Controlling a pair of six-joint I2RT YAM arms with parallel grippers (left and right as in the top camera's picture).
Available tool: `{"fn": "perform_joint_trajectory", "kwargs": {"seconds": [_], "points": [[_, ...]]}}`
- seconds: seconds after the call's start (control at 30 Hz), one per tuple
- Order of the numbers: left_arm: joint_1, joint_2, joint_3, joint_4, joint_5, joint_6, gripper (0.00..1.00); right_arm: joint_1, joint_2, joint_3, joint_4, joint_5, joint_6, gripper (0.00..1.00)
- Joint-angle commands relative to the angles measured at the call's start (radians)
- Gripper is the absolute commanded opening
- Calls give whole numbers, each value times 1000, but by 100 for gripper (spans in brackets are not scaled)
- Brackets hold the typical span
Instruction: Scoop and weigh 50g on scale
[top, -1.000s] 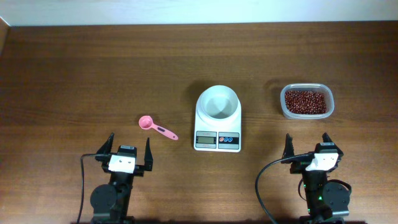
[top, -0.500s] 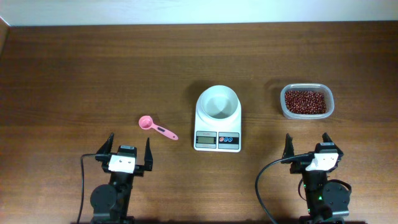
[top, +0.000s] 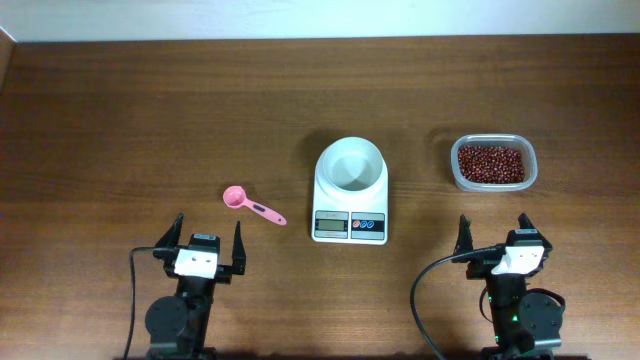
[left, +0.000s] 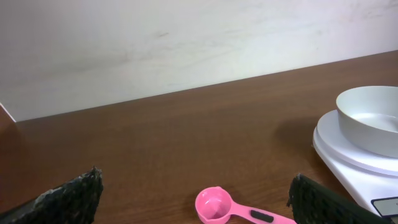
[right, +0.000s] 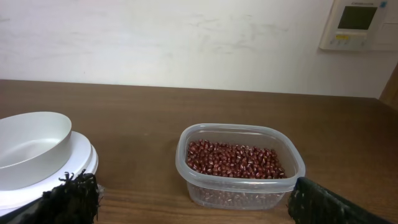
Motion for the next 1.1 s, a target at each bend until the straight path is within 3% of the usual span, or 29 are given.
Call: {"fn": "perform_joint_trajectory", "kwargs": {"seconds": [0.0, 1.07], "points": [[6, -9, -5, -2, -11, -12, 99, 8, -11, -9, 2, 20, -3, 99], [6, -9, -4, 21, 31, -13, 99, 8, -11, -9, 2, 20, -3, 99]]}}
